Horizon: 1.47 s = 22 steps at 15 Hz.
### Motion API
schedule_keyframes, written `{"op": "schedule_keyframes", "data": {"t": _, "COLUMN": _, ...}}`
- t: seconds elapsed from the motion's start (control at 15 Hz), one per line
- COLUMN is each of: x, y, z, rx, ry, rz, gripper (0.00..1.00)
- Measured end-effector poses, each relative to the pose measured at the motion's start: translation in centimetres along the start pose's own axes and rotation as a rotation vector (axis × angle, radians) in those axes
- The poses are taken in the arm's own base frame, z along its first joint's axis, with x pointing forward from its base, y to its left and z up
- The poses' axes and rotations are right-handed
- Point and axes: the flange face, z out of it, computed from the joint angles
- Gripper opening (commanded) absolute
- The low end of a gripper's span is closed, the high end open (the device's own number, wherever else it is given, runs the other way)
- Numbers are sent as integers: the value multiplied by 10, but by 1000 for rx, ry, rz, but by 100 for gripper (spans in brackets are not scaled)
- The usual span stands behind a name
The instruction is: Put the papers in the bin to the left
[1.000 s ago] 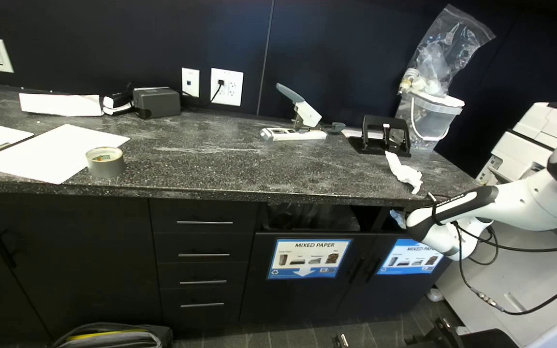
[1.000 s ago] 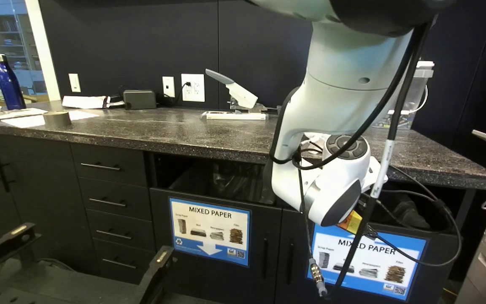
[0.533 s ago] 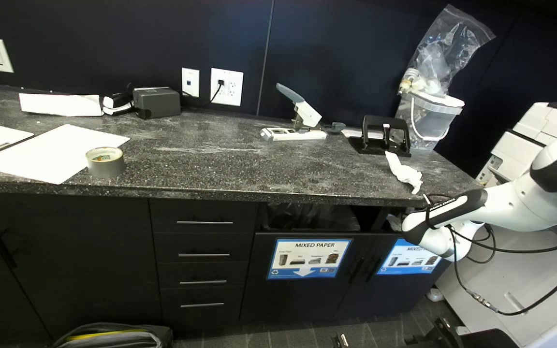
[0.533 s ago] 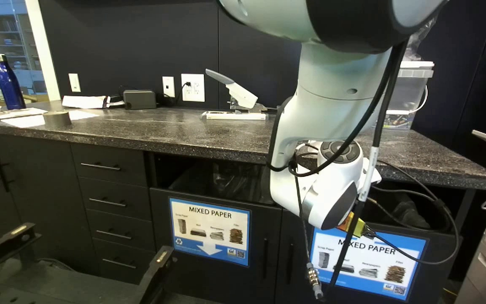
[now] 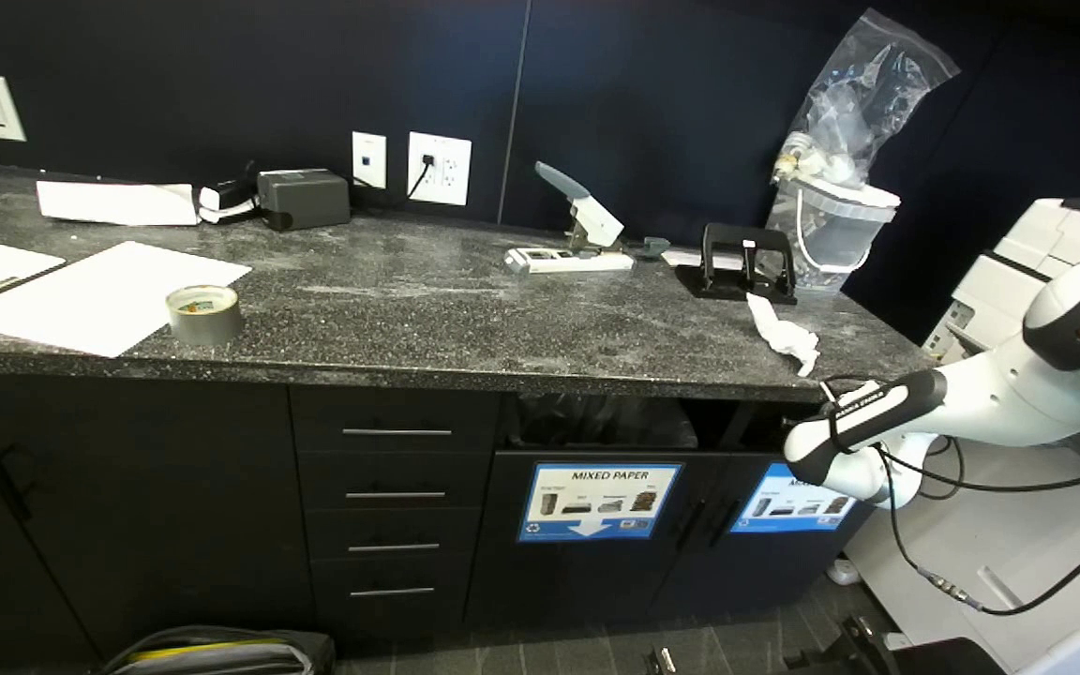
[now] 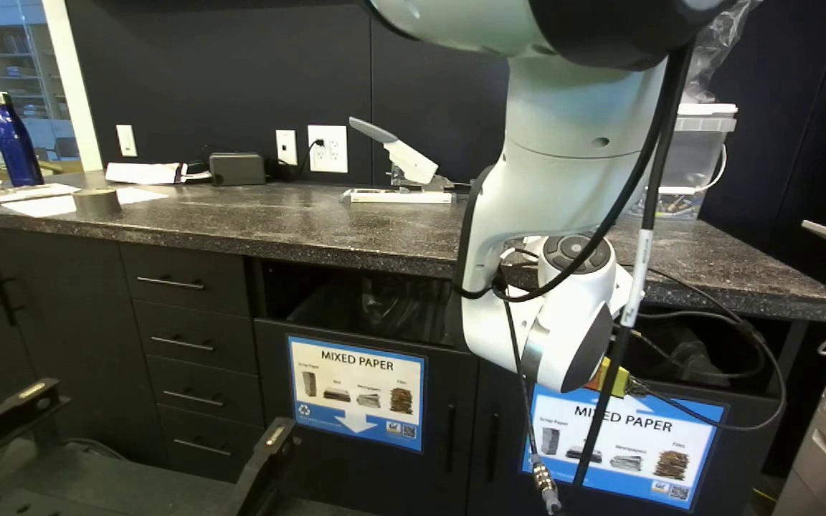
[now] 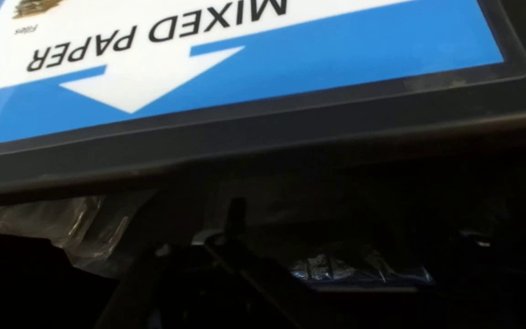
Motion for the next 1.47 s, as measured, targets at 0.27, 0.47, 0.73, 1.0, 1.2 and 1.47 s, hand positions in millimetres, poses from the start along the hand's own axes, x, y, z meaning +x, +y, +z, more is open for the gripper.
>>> {"op": "schedule_keyframes", "data": {"t": 0.27, "x": -2, "y": -13, "z": -14, "rx": 24, "ry": -41, "rz": -128, "gripper": 100}}
{"op": "schedule_keyframes", "data": {"t": 0.47, "x": 0, "y": -21, "z": -38, "rx": 21, "ry": -93, "rz": -203, "gripper": 100}}
{"op": "schedule_keyframes", "data": {"t": 0.73, "x": 25, "y": -40, "z": -84, "rx": 12, "ry": -151, "rz": -287, "gripper": 100}}
{"op": "schedule_keyframes", "data": {"t": 1.0, "x": 45, "y": -68, "z": -134, "rx": 18, "ry": -288, "rz": -352, "gripper": 100}}
{"op": "schedule_keyframes", "data": {"t": 1.2, "x": 62, "y": -93, "z": -174, "rx": 30, "ry": -421, "rz": -414, "gripper": 100}}
{"op": "schedule_keyframes", "data": {"t": 1.47, "x": 92, "y": -125, "z": -234, "rx": 34, "ry": -523, "rz": -498, "gripper": 100}}
